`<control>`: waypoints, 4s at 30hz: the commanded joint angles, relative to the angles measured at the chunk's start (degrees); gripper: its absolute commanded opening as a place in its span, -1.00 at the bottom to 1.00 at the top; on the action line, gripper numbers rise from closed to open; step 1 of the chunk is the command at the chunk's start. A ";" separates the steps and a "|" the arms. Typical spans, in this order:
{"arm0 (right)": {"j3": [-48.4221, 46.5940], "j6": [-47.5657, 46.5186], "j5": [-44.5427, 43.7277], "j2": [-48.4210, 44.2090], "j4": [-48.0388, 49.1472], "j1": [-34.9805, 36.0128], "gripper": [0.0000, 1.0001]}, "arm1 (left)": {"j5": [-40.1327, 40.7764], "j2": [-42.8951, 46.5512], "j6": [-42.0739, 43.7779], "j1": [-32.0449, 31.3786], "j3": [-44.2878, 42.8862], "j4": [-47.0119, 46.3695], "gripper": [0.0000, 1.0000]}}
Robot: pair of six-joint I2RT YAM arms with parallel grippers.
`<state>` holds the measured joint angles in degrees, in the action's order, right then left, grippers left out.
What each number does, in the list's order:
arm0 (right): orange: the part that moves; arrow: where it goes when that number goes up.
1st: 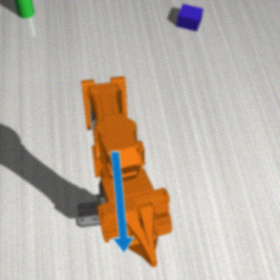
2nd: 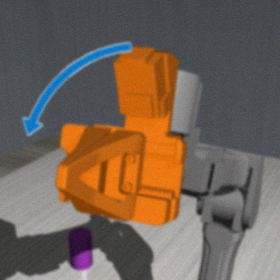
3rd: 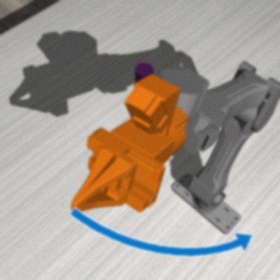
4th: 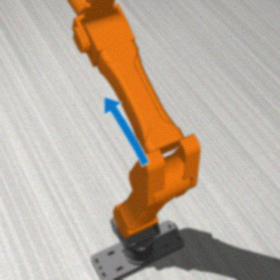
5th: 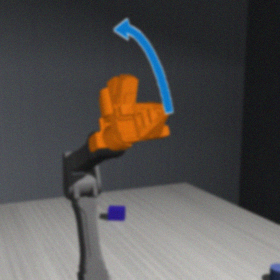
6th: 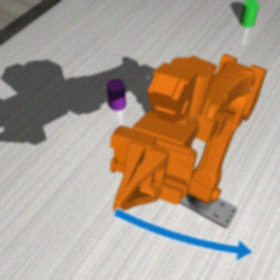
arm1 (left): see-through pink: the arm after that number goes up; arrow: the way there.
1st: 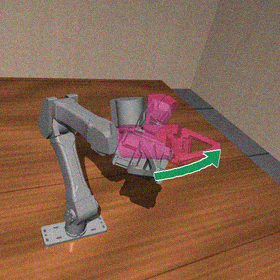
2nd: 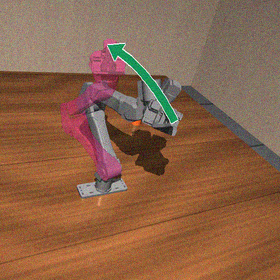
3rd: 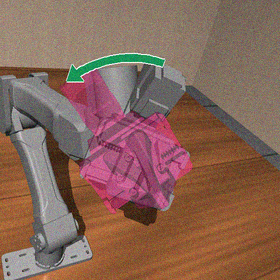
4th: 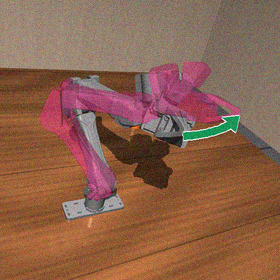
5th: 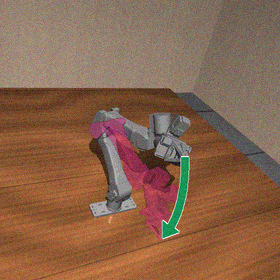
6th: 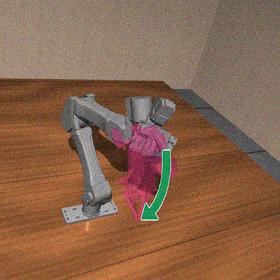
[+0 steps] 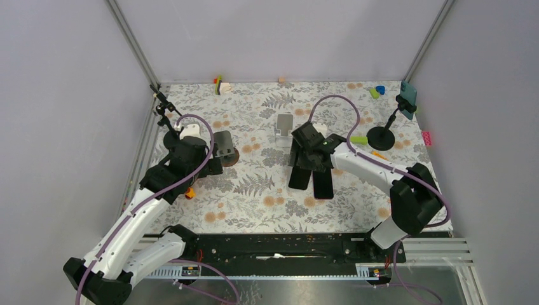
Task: Remove the phone from the phone stand
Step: Place the phone at the center of the board.
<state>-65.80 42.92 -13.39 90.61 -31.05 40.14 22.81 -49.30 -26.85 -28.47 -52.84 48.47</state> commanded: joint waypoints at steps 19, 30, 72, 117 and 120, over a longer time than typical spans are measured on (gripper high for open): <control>9.76 8.88 2.25 -0.47 7.12 8.45 0.08 | 0.58 -0.26 -0.11 -0.18 -0.26 -0.92 0.98; 0.17 -1.95 -3.53 10.91 0.00 8.44 0.22 | 0.74 -0.18 -0.04 -0.18 -0.25 -0.85 0.98; -0.55 -3.89 -8.26 19.20 -4.49 7.41 0.78 | 0.66 -0.71 -0.04 -0.18 -0.25 -0.87 0.98; 1.02 -13.31 -12.97 14.43 -4.26 5.57 0.71 | 0.31 -0.98 -0.04 -0.18 -0.25 -0.91 0.98; 0.50 -13.85 -12.19 13.48 -4.20 5.57 0.76 | 0.22 -1.06 0.06 -0.18 -0.25 -0.91 0.98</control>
<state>-66.70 31.83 -24.58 105.36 -31.99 46.33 22.76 -50.02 -26.83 -28.47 -52.84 48.47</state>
